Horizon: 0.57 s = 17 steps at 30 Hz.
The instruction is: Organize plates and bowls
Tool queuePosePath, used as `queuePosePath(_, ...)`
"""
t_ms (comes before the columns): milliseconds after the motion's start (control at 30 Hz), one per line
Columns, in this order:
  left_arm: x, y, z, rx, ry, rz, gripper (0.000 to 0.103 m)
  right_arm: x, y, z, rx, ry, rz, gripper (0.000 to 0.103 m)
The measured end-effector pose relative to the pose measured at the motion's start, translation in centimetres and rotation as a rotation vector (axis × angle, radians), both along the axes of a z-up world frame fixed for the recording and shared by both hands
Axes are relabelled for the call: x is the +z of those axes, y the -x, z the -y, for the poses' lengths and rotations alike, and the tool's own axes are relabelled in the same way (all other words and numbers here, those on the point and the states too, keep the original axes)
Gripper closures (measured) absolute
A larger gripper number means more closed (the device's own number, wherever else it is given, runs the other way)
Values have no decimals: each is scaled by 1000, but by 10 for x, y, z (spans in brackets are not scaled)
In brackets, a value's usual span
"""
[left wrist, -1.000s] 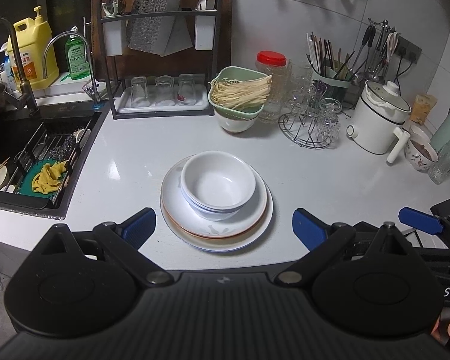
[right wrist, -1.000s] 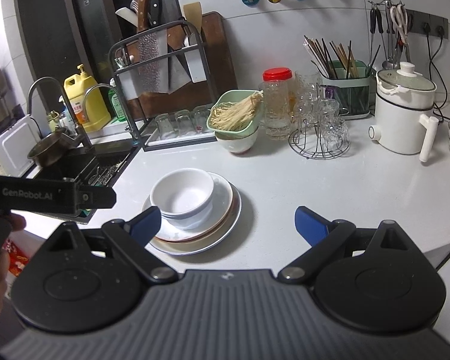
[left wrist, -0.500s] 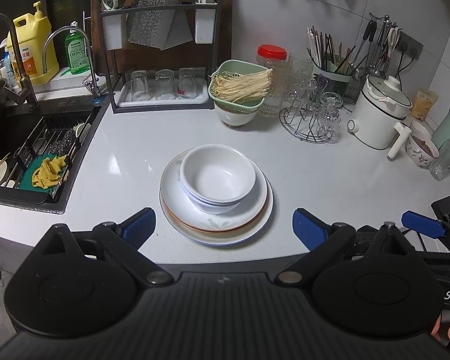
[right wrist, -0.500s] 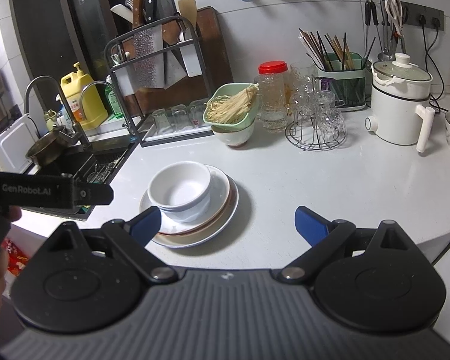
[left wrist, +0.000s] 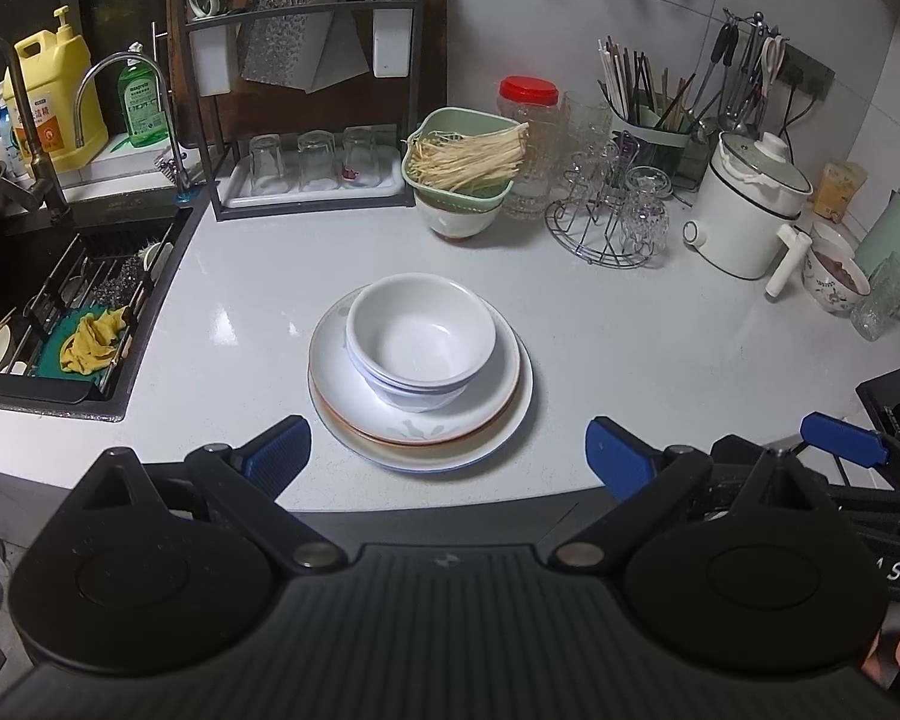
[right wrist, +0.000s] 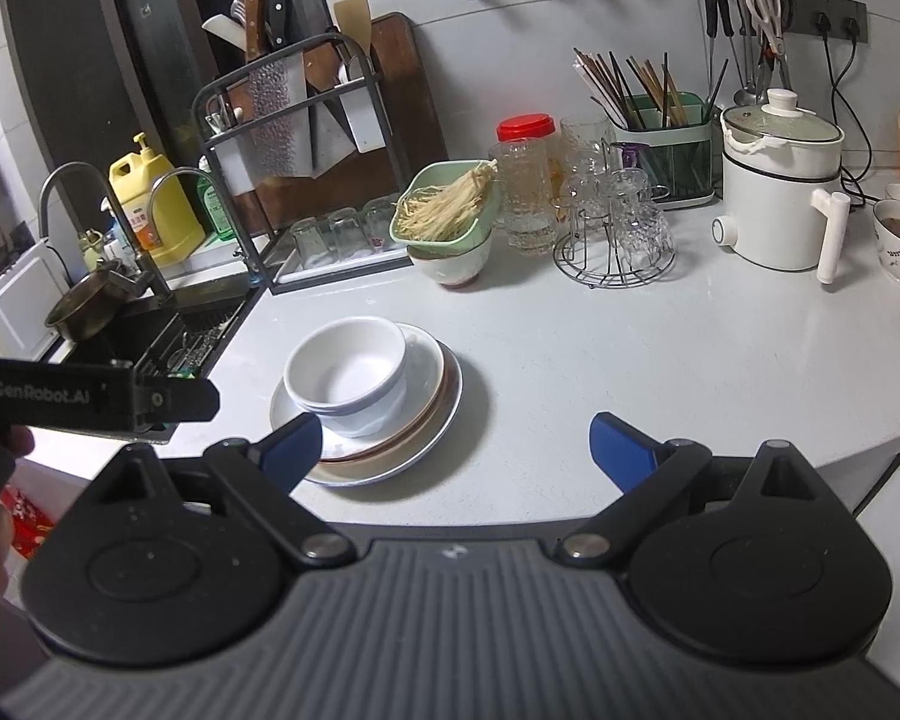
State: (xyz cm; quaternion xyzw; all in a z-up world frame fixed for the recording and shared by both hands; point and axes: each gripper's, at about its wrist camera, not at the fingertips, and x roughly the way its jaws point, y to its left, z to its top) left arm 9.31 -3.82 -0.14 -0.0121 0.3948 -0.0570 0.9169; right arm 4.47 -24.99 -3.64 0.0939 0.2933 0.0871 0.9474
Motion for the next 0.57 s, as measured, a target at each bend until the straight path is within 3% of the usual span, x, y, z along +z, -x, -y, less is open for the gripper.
queuePosePath(567, -2, 15, -2, 16, 21, -11, 3, -1, 11, -1, 7, 5, 9, 6)
